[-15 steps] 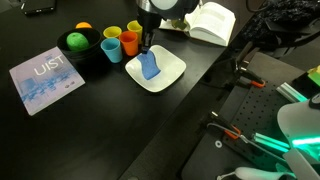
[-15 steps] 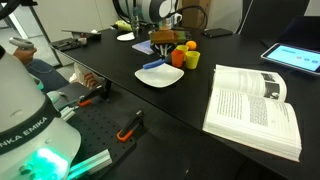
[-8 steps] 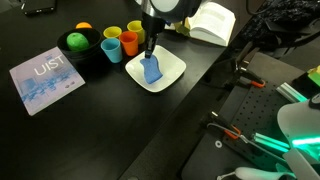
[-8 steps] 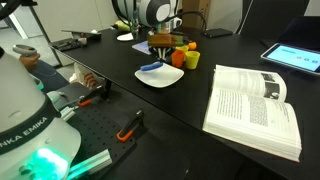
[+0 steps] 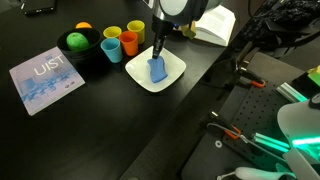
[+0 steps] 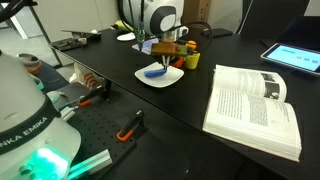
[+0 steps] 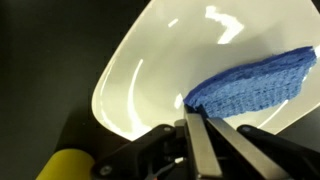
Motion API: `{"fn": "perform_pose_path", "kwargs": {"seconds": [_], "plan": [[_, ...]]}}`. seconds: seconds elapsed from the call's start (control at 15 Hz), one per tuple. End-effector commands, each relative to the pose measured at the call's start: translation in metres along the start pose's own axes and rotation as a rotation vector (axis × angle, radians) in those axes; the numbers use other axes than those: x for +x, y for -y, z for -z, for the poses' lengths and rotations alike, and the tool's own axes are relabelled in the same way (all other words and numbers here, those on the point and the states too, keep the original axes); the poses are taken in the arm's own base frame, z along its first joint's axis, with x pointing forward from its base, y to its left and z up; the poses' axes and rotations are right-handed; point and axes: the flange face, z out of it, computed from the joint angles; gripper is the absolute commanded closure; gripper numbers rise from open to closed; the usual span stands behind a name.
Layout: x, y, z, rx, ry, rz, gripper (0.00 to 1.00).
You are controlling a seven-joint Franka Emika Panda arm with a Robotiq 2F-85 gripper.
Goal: Use the blue sponge to wipe the white plate
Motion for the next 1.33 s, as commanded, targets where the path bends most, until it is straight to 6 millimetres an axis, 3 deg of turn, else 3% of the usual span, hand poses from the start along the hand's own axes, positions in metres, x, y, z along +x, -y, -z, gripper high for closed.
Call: {"fn": "perform_pose_path", "kwargs": {"seconds": [0.0,0.27,0.8,1.27], "plan": [[-0.012,-0.003,-0.007,0.012,-0.024,-0.050,0.99],[-0.002,0.000,-0.006,0.017,-0.062,-0.033,0.99],[0.036,0.045,0.001,0.060,-0.142,0.068,0.99],[0.021,0.025,-0.005,0.046,-0.122,0.064,0.99]]}}
